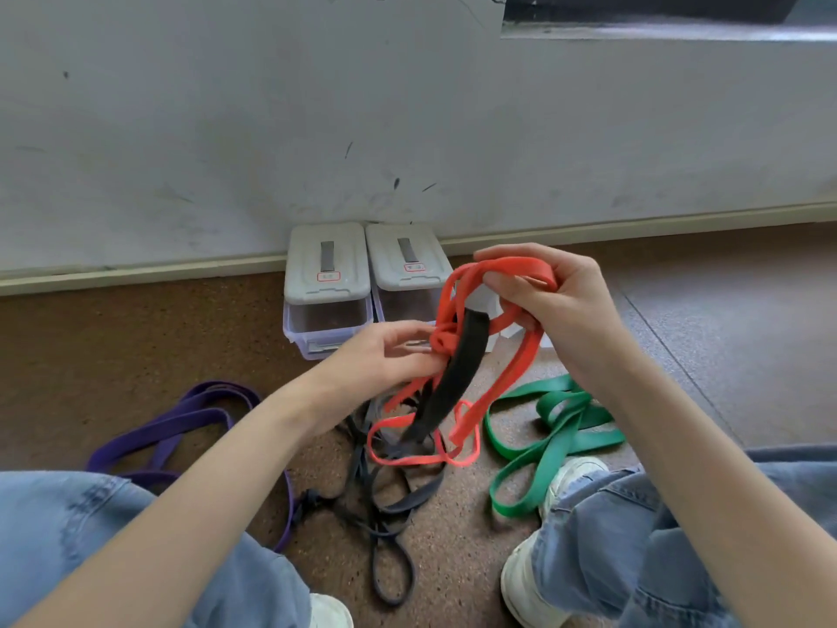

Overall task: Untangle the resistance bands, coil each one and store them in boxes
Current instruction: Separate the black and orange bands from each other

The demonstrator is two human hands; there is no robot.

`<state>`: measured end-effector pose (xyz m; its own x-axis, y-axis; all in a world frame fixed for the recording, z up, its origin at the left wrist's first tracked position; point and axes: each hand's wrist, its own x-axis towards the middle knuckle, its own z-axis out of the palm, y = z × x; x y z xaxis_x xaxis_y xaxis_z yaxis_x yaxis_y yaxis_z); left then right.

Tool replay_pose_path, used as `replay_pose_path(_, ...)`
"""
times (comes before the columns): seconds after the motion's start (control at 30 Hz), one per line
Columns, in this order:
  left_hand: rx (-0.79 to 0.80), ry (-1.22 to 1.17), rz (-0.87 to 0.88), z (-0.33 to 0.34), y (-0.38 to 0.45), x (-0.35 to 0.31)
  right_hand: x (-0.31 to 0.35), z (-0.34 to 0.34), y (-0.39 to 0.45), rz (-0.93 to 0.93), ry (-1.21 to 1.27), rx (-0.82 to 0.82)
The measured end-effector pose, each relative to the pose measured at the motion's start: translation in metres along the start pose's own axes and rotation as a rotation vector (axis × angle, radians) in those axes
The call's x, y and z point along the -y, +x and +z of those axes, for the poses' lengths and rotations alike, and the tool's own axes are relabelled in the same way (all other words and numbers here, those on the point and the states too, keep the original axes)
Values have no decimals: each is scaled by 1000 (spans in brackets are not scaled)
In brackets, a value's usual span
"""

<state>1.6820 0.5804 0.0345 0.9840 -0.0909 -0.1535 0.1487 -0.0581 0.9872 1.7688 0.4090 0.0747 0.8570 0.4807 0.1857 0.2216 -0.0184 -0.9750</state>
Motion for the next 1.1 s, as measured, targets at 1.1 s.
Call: replay_pose_path(1.1,-215,553,283,-34,-3,-30,-23,-10,6,45,-267,-334)
